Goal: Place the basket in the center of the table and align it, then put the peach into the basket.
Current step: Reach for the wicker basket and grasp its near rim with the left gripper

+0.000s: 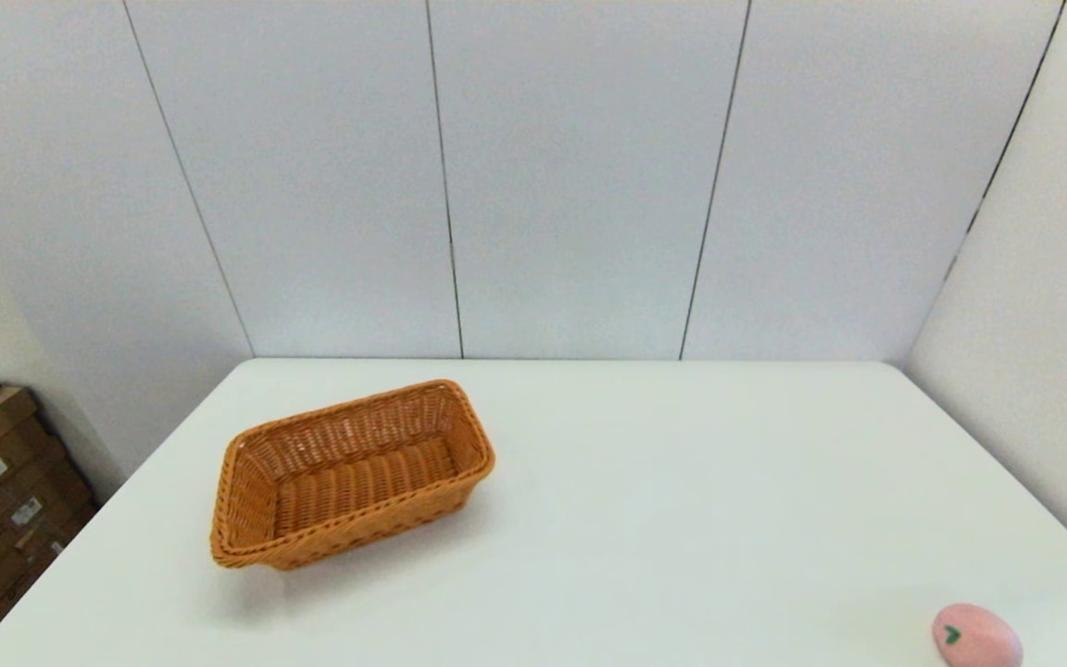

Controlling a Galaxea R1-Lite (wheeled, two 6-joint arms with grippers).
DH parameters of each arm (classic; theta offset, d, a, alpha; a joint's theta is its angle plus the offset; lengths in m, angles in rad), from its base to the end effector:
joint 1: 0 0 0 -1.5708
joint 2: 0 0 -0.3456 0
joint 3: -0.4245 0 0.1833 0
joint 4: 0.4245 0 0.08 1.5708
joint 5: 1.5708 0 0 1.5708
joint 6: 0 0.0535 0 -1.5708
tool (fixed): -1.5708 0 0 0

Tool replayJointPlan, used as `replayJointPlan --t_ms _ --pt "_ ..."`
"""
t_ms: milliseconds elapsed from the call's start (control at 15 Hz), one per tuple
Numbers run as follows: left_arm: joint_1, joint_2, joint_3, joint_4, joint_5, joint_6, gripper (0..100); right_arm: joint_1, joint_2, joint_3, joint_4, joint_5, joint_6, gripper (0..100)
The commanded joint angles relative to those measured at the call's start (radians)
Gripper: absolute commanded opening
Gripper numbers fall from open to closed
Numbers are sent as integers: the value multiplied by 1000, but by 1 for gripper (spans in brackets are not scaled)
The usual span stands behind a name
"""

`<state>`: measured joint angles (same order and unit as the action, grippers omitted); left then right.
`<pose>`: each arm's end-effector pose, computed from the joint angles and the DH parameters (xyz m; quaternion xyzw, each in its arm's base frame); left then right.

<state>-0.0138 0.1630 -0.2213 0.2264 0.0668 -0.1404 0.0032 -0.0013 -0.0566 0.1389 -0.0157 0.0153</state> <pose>-0.0471 0.0042 0.1189 -0.0665 0.0818 0.0322 0.9939 -0.0502 -0.0010 0.0738 0.0073 0.0404 -0.0066 0.9991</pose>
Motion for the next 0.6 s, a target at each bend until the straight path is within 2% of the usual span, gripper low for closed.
replayJointPlan --t_ms 67,267,600 --pt "2 823 -435 -12 11 -222 100 1 0 0 1 -1 0 100" --pt "11 1224 -601 -12 7 -306 100 1 0 0 1 -1 0 100" --pt "31 1630 -780 -10 -13 -383 100 0 0 0 1 -1 0 100"
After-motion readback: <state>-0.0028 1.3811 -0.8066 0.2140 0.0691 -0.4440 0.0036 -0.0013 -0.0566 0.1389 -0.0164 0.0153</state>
